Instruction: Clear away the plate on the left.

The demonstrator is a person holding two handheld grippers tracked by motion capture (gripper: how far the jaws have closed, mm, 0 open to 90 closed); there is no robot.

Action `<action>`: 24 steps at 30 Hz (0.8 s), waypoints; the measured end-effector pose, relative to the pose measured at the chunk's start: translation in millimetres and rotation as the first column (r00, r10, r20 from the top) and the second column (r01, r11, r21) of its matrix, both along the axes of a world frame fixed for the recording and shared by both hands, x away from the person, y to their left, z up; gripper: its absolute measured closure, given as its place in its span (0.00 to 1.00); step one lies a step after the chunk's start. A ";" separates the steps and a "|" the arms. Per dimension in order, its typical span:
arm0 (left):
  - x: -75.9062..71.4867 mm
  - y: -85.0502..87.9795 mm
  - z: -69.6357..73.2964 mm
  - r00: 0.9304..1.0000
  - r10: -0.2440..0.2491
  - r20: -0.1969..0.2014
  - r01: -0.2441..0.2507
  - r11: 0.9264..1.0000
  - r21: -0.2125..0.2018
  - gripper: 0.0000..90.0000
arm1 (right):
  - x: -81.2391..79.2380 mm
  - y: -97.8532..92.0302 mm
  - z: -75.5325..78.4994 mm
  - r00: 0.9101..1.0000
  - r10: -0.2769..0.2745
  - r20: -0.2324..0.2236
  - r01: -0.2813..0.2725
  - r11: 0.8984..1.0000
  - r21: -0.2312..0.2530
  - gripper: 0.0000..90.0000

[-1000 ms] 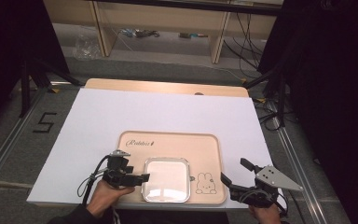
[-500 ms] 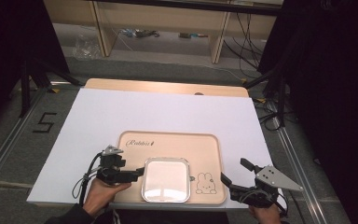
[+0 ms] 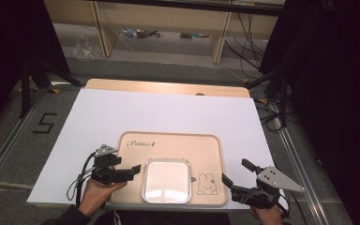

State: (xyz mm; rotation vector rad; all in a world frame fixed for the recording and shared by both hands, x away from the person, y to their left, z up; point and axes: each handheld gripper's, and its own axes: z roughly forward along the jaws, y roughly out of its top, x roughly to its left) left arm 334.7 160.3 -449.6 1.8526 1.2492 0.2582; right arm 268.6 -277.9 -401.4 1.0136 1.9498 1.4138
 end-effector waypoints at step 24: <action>-9.1 24.0 11.2 0.994 0.072 0.085 -0.064 0.994 -0.093 0.16 | -0.6 1.6 -0.3 1.000 0.010 -0.016 -0.009 1.000 0.027 0.17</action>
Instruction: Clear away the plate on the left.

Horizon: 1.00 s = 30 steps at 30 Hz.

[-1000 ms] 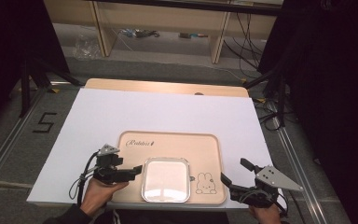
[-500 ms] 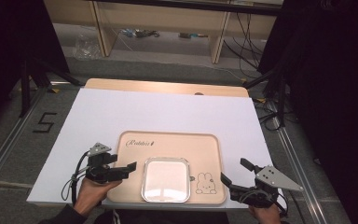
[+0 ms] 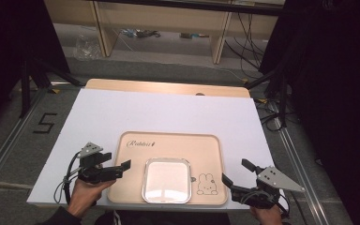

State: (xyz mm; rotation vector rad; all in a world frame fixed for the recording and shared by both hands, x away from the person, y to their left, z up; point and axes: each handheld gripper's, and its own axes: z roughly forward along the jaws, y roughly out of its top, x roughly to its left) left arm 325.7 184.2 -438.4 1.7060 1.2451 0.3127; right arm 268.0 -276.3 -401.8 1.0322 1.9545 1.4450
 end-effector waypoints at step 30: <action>-20.4 22.0 12.8 0.979 0.031 0.200 -0.048 0.996 0.081 0.17 | 0.4 -0.6 0.0 1.000 -0.008 0.015 0.008 1.000 -0.012 0.17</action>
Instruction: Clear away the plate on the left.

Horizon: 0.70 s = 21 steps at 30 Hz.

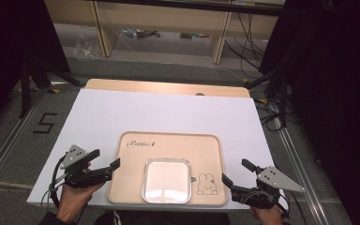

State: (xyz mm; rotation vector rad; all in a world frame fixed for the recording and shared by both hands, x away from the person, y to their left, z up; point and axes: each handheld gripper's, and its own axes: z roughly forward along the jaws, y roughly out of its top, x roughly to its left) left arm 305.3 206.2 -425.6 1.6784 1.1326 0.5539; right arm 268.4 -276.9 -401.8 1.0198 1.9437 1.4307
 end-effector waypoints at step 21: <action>-13.8 2.3 4.3 0.996 -0.031 0.084 0.025 0.997 0.075 0.17 | -0.4 -0.6 0.5 1.000 -0.002 0.001 0.002 1.000 -0.012 0.17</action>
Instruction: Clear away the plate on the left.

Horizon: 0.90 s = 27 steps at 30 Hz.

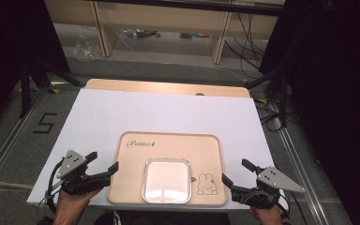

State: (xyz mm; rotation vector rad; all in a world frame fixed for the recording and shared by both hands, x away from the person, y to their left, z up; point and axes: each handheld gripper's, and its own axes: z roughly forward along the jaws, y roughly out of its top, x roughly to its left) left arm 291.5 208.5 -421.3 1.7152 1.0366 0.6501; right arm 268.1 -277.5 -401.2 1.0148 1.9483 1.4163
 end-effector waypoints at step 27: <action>-9.1 -0.2 0.1 1.000 -0.007 0.008 0.007 1.000 0.003 0.17 | 0.2 0.1 0.0 1.000 0.004 0.001 -0.004 1.000 -0.001 0.17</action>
